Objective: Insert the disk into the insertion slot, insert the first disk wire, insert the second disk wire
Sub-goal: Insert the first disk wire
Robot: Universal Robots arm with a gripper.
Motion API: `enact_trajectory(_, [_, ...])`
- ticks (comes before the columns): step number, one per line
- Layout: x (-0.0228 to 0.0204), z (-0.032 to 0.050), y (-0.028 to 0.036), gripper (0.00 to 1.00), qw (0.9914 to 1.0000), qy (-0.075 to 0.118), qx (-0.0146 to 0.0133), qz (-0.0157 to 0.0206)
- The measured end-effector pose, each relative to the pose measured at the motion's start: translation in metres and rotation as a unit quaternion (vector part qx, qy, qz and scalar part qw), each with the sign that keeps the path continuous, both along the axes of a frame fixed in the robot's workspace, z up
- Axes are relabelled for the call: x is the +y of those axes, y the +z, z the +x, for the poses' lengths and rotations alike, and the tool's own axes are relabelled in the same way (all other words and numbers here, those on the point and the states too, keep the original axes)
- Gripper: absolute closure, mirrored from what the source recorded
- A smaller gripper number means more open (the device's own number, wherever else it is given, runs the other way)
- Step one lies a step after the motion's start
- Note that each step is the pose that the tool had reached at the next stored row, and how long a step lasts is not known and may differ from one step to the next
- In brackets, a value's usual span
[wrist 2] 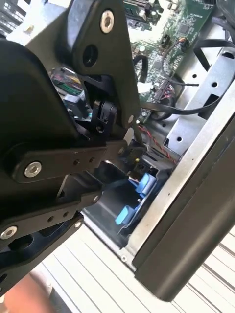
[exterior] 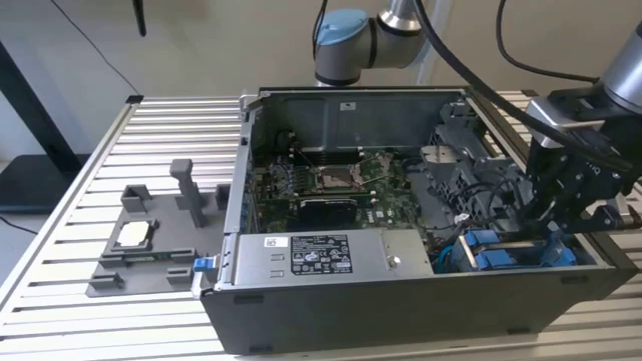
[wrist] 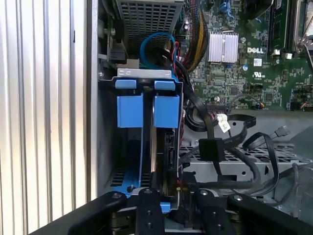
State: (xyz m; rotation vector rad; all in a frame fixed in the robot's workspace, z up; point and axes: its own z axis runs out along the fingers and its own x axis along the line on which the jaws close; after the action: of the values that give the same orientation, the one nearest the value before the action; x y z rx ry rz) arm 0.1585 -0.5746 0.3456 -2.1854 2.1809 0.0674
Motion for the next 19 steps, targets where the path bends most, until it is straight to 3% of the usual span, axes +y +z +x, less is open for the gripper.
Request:
enact_trajectory(6, [0.0003, -0.0007, 0.0262, 0.67, 1.0, 0.0, 0.0006, -0.0004])
enact_trajectory(10, [0.0043, -0.0048, 0.0329, 0.67, 1.0, 0.0, 0.0023, -0.0003])
enact_trajectory(13, [0.0098, -0.0098, 0.0344, 0.67, 0.99998, 0.0, 0.0069, -0.0005])
enact_trajectory(19, [0.0281, -0.0209, 0.0347, 0.67, 0.9998, 0.0, 0.0197, -0.0031])
